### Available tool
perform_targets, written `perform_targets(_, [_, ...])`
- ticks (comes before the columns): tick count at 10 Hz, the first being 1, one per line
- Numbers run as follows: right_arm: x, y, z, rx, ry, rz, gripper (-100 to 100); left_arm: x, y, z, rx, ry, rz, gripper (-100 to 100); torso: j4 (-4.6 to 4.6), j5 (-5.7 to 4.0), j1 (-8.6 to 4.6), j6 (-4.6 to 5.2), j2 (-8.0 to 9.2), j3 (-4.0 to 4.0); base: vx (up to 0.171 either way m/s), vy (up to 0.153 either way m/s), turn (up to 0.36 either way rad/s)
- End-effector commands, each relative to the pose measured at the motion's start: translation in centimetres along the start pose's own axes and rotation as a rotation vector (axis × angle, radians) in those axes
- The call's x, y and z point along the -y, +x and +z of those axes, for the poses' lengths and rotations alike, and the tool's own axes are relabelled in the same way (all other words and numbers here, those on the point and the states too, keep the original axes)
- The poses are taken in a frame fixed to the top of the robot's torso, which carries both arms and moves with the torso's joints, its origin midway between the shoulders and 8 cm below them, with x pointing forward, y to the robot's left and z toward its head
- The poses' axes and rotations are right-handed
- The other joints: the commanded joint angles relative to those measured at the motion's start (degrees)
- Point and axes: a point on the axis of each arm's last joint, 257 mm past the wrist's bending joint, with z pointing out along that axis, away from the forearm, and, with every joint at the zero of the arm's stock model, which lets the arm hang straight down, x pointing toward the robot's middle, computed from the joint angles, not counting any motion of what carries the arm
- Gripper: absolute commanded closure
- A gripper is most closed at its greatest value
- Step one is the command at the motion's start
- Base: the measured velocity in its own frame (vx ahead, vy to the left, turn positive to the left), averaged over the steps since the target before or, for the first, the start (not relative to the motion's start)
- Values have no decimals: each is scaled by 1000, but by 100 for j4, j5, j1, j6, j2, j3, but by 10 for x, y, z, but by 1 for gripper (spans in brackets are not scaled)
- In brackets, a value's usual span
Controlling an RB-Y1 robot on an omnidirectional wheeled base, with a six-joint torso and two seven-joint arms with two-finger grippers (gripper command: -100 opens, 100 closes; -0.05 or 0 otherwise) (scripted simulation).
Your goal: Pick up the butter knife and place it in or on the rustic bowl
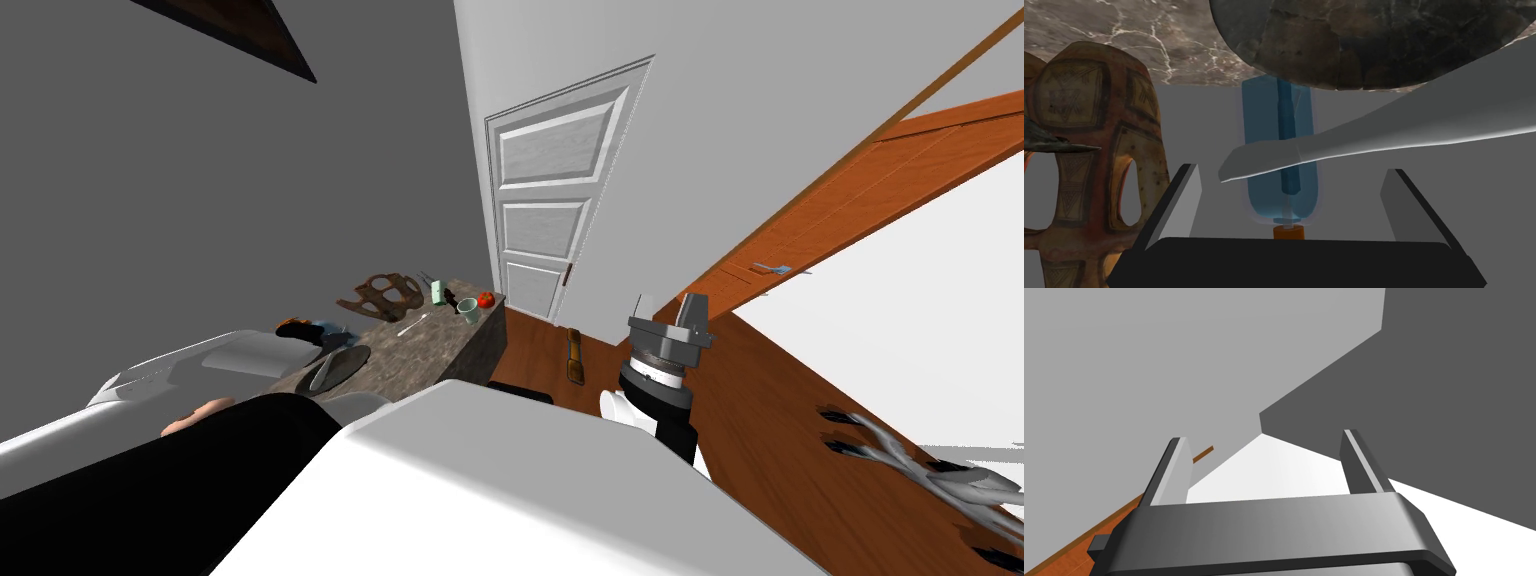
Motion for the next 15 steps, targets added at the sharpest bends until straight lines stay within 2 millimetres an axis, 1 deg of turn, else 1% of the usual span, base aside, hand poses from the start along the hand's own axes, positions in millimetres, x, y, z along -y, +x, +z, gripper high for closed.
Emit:
perform_targets(1, [0, 0, 0, 0, 0, 0, 0, 0, 0, 0, 0, 0, 0, -100, 0, 0, 0, 0, 0, 0, 0, 0, 0])
perform_targets(3, [0, 0, 0, 0, 0, 0, 0, 0, 0, 0, 0, 0, 0, -100, 0, -1, -4, 0, 1, 1, 0, 0, 0])
perform_targets(4, [0, 0, 0, 0, 0, 0, 0, 0, 0, 0, 0, 0, 0, 0, 0, -1, -4, 0, 2, 1, 0, 0, 0])
perform_targets(5, [0, 0, 0, 0, 0, 0, 0, 11, -10, -10, 5, 7, 7, -100, 0, -1, -5, 0, 2, 1, 2, 4, 83])
perform_targets(7, [0, 0, 0, 0, 0, 0, 0, 21, -20, -21, 9, 15, 16, -100, 0, -3, -5, -1, 0, 0, 4, 5, 80])
perform_targets(8, [0, 0, 0, 0, 0, 0, 0, 33, -27, -32, 11, 22, 27, -100, 0, -2, -5, 0, -1, 0, 5, 5, 101])
perform_targets(10, [0, 0, 0, 0, 0, 0, 0, 44, -34, -43, 13, 30, 41, -100, 0, -2, -6, 0, -2, -1, 6, 4, 70])
perform_targets(11, [0, 0, 0, 0, 0, 0, 0, 56, -40, -54, 14, 38, 56, -100, 0, -2, -5, 0, -1, -1, 5, 5, 101])
perform_targets(12, [0, 0, 0, 0, 0, 0, 0, 50, -37, -48, 14, 36, 47, -100, 0, -2, -5, -1, -2, -1, 3, 1, 18])
perform_targets(13, [0, 0, 0, 0, 0, 0, 0, 51, -37, -49, 14, 35, 48, 0, 0, 0, -5, 1, 0, 0, 0, 0, 0])
perform_targets(15, [0, 0, 0, 0, 0, 0, 0, 51, -37, -49, 14, 35, 48, 0, 0, -1, -5, 0, 1, 1, 0, 0, 0])
